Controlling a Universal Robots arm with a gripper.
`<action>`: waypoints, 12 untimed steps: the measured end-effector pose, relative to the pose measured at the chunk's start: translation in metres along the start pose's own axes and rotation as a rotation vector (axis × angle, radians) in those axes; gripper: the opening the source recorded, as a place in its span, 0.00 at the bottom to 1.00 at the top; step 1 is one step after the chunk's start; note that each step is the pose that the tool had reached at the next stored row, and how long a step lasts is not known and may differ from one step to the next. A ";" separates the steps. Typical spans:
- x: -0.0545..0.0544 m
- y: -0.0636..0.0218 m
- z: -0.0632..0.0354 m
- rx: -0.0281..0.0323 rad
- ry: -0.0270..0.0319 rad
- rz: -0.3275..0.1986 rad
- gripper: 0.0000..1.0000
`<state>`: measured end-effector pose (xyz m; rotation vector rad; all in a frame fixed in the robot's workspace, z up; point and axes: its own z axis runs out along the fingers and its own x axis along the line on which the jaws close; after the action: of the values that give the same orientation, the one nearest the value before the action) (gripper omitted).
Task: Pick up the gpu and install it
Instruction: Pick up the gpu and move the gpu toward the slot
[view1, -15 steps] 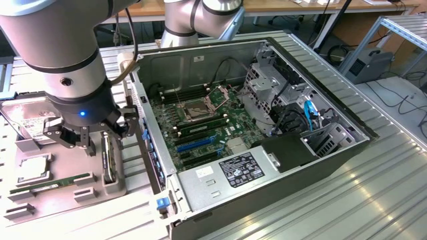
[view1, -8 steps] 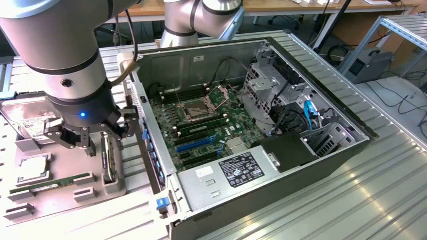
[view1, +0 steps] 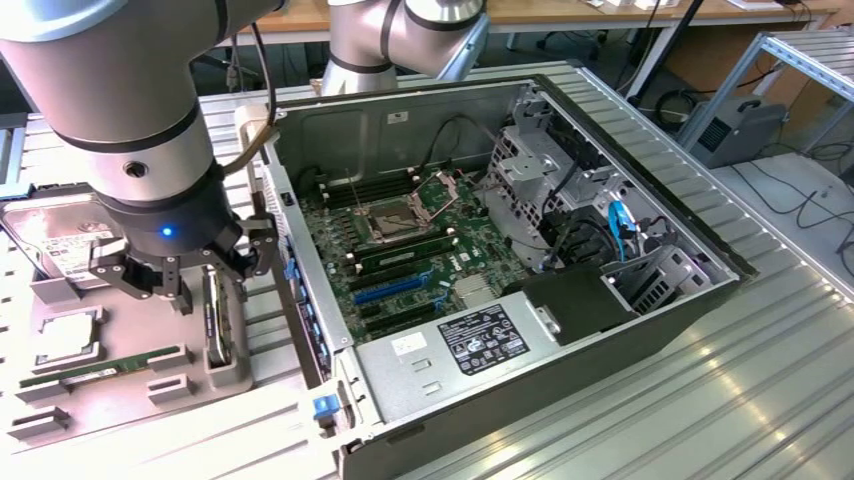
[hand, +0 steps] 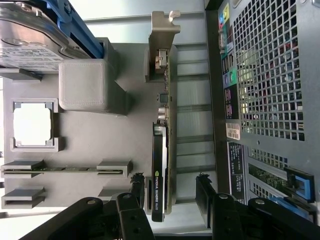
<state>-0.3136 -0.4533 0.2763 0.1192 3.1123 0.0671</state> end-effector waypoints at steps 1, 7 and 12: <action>0.000 0.0000 0.0002 0.0000 0.0000 0.000 0.54; 0.000 -0.0001 0.0018 0.0000 0.0000 0.000 0.54; 0.000 -0.0002 0.0032 0.0000 0.0000 0.000 0.54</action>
<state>-0.3136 -0.4533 0.2731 0.1191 3.1123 0.0672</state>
